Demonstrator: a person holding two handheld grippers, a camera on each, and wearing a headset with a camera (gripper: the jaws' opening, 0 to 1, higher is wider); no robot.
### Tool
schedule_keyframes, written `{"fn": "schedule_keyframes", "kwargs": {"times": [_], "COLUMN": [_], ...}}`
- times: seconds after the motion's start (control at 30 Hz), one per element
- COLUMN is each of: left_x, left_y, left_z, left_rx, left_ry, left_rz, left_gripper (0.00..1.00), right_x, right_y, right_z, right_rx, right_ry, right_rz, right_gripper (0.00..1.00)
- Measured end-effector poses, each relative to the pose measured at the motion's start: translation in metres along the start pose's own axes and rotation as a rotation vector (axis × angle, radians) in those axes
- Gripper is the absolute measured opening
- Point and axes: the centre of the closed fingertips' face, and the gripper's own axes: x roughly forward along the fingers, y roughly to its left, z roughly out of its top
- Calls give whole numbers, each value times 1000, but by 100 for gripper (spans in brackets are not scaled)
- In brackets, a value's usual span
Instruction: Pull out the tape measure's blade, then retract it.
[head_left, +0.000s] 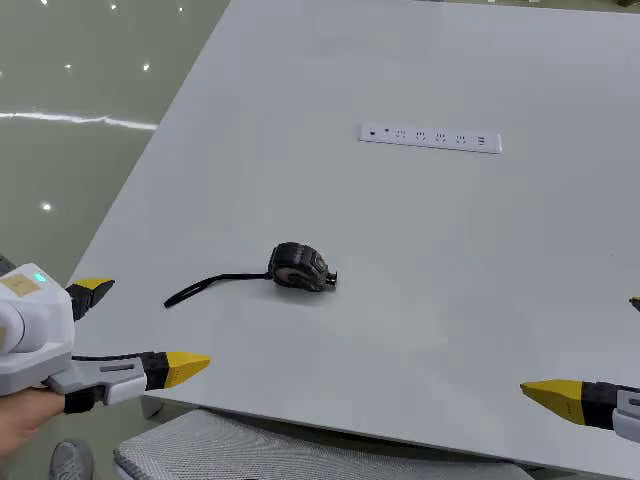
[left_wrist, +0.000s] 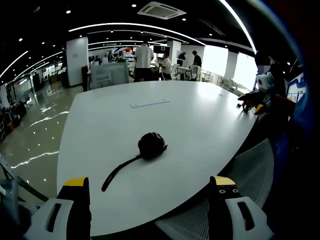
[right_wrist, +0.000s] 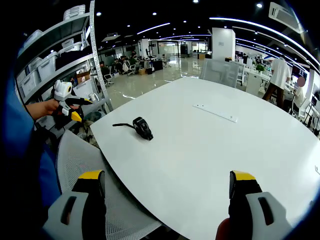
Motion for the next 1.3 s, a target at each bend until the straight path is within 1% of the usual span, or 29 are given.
{"fn": "schedule_keyframes", "kwargs": {"times": [0.13, 0.23, 0.4, 0.5, 0.67, 0.77, 0.93, 1.23, 1.3], "left_x": [1, 2, 3, 4, 6, 7, 11, 25, 29], "left_y": [0, 0, -1, 1, 3, 5, 4, -1, -2], "left_z": [-2, -1, 4, 5, 2, 1, 1, 3, 3], "left_rx": [3, 4, 24, 32, 34, 38, 41, 45, 47], "left_ry": [12, 12, 11, 11, 13, 17, 20, 23, 23], "left_rz": [1, -2, -14, -18, -23, -21, -26, -46, -51], "left_gripper": [95, 95, 95, 95, 95, 95, 95, 95, 95], "right_x": [-1, -2, -2, -2, -1, 1, 4, 16, 19], "right_y": [-2, -3, -3, -4, -2, -1, 0, 1, 1], "right_z": [-2, -2, -1, -2, -5, -9, -10, -12, -15], "right_rx": [-1, 1, -4, -6, -10, -14, -14, -32, -40], "right_ry": [6, 7, 10, 12, 20, 31, 30, 43, 53], "right_rz": [-5, -2, 4, 5, 6, 9, 16, 38, 41], "right_gripper": [100, 100, 100, 100, 100, 100, 100, 99, 98]}}
